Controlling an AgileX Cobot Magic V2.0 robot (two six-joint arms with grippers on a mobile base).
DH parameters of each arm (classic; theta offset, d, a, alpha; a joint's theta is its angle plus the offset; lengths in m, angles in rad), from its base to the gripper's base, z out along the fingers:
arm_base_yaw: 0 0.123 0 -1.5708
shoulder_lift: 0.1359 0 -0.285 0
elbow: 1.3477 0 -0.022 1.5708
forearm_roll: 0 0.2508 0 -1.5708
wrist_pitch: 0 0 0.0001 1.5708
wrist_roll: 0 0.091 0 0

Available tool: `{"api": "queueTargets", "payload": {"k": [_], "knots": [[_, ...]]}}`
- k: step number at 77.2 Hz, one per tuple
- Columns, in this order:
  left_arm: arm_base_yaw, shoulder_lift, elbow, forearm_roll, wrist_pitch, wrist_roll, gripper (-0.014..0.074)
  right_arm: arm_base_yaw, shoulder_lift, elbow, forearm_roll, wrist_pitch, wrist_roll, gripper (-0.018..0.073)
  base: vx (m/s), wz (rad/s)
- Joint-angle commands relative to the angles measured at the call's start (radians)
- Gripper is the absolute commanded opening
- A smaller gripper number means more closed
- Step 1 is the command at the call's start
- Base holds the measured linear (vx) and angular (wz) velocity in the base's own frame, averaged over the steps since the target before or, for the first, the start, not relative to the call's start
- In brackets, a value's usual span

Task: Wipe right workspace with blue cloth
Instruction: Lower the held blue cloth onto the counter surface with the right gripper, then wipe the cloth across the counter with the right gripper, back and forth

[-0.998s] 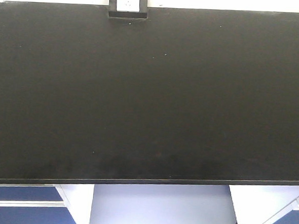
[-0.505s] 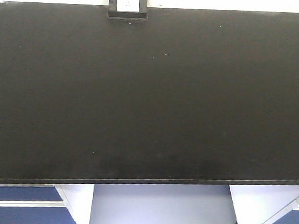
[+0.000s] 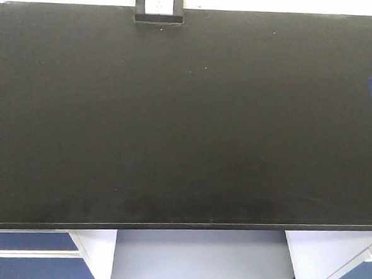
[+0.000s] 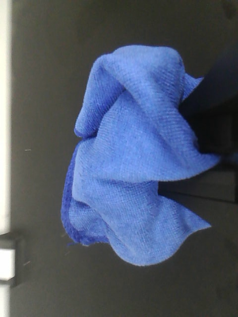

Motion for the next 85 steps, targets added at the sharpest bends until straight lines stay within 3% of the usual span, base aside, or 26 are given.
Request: {"api": "queueTargets", "payload": {"k": [1, 30, 67, 77, 85], "knots": [[-0.006, 0.0, -0.025, -0.005, -0.079, 0.001, -0.0006, -0.001, 0.13, -0.025, 0.004, -0.168, -0.039, -0.0004, 0.0, 0.0], [-0.006, 0.0, -0.025, -0.005, -0.079, 0.001, -0.0006, -0.001, 0.655, -0.025, 0.02, -0.437, -0.15, -0.0004, 0.0, 0.0], [-0.006, 0.0, -0.025, -0.005, -0.079, 0.001, -0.0006, 0.001, 0.969, -0.025, 0.041, -0.613, -0.179, -0.0001, 0.0, 0.0], [-0.006, 0.0, -0.025, -0.005, -0.079, 0.001, -0.0006, 0.082, 0.987, -0.025, 0.067, -0.603, -0.179, -0.0001, 0.0, 0.0], [-0.006, 0.0, -0.025, -0.005, -0.079, 0.001, -0.0006, 0.228, 0.987, -0.025, 0.063, -0.615, -0.208, -0.0001, 0.0, 0.0]]}}
